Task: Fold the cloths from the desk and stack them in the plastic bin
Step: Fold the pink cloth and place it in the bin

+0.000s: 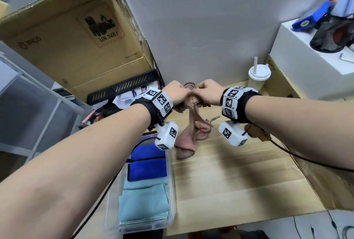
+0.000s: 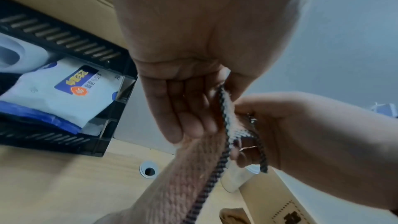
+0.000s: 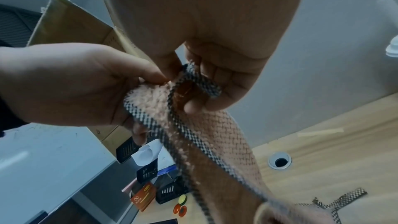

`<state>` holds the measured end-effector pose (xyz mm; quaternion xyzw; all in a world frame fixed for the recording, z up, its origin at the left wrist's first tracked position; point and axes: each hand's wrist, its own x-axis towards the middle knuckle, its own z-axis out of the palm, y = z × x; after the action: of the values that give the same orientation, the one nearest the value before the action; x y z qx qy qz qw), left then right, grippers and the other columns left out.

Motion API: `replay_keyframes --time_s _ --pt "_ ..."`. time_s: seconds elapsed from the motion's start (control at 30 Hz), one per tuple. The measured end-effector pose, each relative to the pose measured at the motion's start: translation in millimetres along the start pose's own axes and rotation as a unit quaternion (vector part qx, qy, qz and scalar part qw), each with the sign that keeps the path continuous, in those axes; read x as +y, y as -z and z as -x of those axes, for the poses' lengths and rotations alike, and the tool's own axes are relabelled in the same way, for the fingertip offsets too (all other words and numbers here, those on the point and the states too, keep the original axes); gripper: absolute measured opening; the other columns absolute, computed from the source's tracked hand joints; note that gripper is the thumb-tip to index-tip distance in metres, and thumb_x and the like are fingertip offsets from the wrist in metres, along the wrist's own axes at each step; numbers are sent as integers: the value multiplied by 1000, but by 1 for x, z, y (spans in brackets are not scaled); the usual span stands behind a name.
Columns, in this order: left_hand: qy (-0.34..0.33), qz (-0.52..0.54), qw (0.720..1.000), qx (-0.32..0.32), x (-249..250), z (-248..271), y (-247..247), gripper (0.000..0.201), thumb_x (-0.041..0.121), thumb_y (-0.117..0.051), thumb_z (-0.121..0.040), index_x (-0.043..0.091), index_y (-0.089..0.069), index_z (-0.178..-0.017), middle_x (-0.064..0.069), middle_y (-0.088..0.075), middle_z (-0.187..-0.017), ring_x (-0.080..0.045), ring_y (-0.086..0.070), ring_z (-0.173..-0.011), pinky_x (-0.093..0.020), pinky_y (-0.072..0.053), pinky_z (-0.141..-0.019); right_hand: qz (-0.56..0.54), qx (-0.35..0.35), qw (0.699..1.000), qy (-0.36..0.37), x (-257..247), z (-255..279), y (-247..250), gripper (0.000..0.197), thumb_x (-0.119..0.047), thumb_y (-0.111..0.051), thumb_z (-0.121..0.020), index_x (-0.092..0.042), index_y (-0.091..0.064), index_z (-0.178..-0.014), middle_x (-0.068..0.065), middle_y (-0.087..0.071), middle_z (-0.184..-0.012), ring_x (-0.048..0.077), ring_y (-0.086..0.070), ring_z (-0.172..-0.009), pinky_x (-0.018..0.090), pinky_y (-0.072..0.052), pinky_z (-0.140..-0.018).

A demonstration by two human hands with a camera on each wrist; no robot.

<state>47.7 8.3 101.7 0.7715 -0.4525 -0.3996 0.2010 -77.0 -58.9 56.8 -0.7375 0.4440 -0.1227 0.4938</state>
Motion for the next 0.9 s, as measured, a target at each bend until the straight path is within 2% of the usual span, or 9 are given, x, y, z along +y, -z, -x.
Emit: replay_keyframes --time_s 0.13,0.27,0.33,0.5,0.57,0.63,0.73,0.83,0.9 --pt "42 35 998 -18 2 1 -6 24 9 -50 -89 -7 -60 -75 -19 -60 -48 -29 -58 -47 -39 -56 -53 -41 -18 999 -15 1 6 -4 28 -13 -52 -91 -13 -53 -63 12 -62 -56 16 -54 -40 21 -37 -41" --pt "42 -4 999 5 5 8 -9 23 2 -48 -85 -6 -61 -67 -18 -59 -50 -27 -57 -44 -31 -53 -50 -9 11 1000 -17 3 8 -3 23 -19 -56 -85 -11 -59 -63 16 -64 -59 22 -51 -45 26 -42 -51" --pt "46 2 999 17 6 7 -10 23 1 -47 -83 -7 -61 -66 -21 -60 -53 -29 -57 -44 -33 -52 -51 -13 15 1000 -14 4 7 -2 22 -18 -56 -82 -9 -61 -62 18 -62 -59 23 -51 -50 30 -42 -56" --pt "83 54 995 5 10 4 -12 24 1 -46 -83 -5 -57 -62 -28 -61 -62 -32 -58 -49 -36 -52 -51 -14 5 1000 2 1 6 -6 20 -21 -58 -77 -9 -62 -61 15 -60 -57 24 -49 -49 32 -41 -56" --pt "96 77 992 0 12 5 -13 27 5 -46 -87 -10 -65 -77 -30 -68 -72 -39 -68 -63 -48 -60 -62 -23 12 1000 10 -1 7 -6 17 -20 -59 -78 -12 -58 -63 11 -58 -59 22 -49 -53 32 -42 -57" --pt "113 91 989 -13 11 3 -12 27 5 -45 -90 -10 -67 -86 -28 -71 -76 -40 -73 -75 -53 -60 -73 -7 2 1000 26 -1 10 -6 17 -29 -63 -71 -14 -56 -69 6 -56 -62 21 -47 -57 31 -42 -59" --pt "135 107 985 -3 9 3 -11 22 5 -46 -92 -1 -62 -78 -22 -71 -68 -38 -72 -78 -52 -58 -80 103 -13 993 59 -1 17 -4 37 -41 -79 -66 -16 -52 -72 -3 -55 -63 16 -47 -58 28 -40 -56" --pt "151 93 984 -19 17 6 -11 23 9 -48 -94 4 -60 -75 -8 -67 -52 -28 -68 -79 -41 -57 -86 189 12 977 95 -3 21 -5 39 -45 -84 -61 -20 -57 -75 -1 -65 -72 18 -58 -67 31 -46 -61" --pt "156 96 983 -27 19 8 -10 23 11 -47 -92 -1 -64 -81 -18 -71 -69 -32 -70 -75 -43 -59 -82 208 24 971 111 -3 20 -3 32 -39 -81 -67 -20 -55 -73 1 -63 -73 22 -56 -70 31 -44 -62"
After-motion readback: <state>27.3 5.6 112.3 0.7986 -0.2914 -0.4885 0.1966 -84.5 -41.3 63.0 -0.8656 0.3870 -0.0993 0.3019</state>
